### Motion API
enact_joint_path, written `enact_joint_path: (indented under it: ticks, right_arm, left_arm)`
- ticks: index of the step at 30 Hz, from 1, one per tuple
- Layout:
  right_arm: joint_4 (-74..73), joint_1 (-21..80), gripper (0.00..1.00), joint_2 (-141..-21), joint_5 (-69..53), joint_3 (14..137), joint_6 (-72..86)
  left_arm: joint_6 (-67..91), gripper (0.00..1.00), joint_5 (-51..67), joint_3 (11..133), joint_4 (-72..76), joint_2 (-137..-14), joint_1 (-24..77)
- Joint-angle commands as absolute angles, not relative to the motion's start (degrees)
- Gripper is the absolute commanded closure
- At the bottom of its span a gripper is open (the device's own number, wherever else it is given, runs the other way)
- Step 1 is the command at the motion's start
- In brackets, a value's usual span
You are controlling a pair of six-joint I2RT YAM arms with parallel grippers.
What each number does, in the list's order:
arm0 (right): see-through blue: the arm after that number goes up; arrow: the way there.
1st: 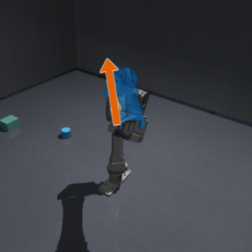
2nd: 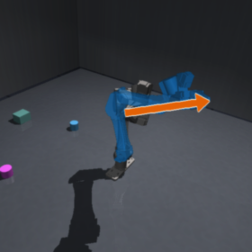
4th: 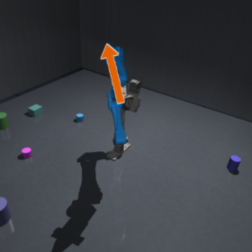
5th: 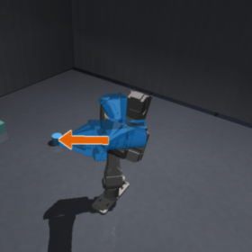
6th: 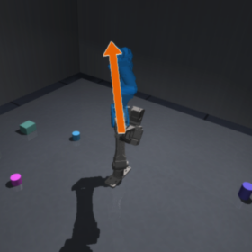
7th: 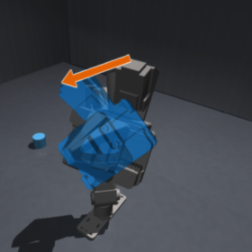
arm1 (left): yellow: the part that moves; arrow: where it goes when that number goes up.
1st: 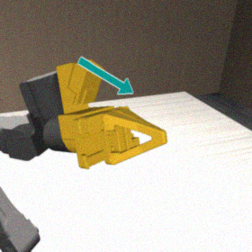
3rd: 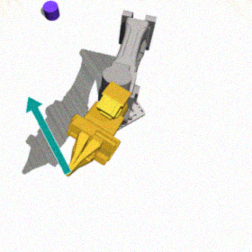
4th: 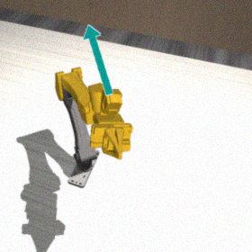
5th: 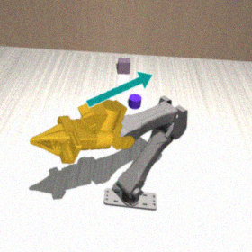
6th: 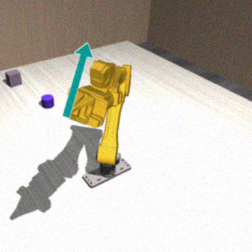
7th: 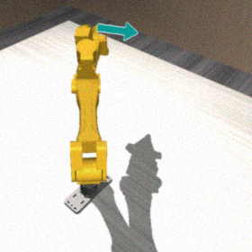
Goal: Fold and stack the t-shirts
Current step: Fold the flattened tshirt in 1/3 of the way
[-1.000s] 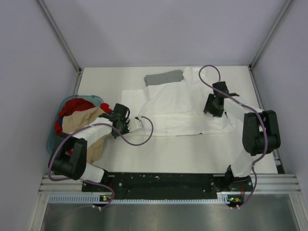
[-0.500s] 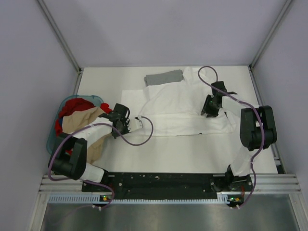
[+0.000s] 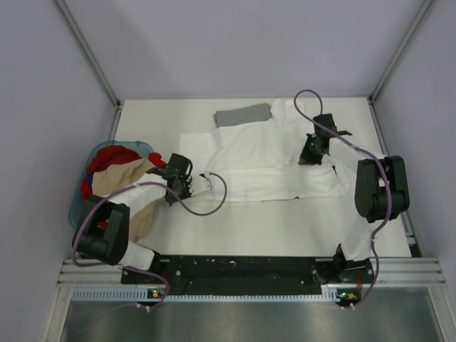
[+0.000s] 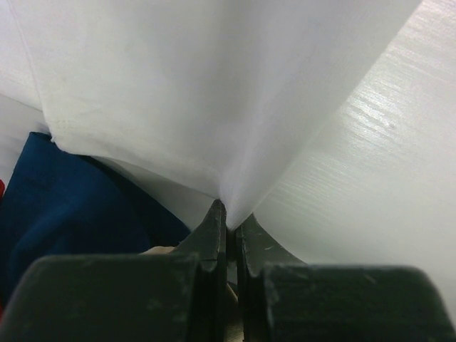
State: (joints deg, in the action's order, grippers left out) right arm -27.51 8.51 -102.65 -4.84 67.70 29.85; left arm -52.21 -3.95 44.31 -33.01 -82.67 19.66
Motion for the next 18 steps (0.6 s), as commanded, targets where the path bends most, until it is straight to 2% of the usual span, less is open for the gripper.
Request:
enact_joint_path:
  ticks: [1,13,15,17,18]
  right_arm:
    - [-23.30,8.79,1.00,-103.00,-7.37,73.91,30.06]
    - [-20.04,11.95,1.00,-115.13,-12.65,86.83,31.47]
    - [-20.04,12.04,0.87,-115.66,-14.58,87.89,30.77]
    - [-20.13,12.65,0.62,-115.32,-15.99,88.59,28.84]
    - [-20.74,13.09,0.52,-114.96,-15.91,89.12,27.52]
  left_arm:
    - [-51.77,1.00,-4.57,43.86,-33.57,-82.27,19.60]
    - [-51.59,1.00,-5.36,44.03,-33.93,-82.18,19.60]
    - [-51.59,1.00,-5.10,43.77,-34.01,-82.00,19.69]
    - [-51.50,1.00,-4.75,43.77,-34.01,-81.91,19.69]
    - [-51.50,1.00,-4.75,43.77,-34.01,-82.00,19.69]
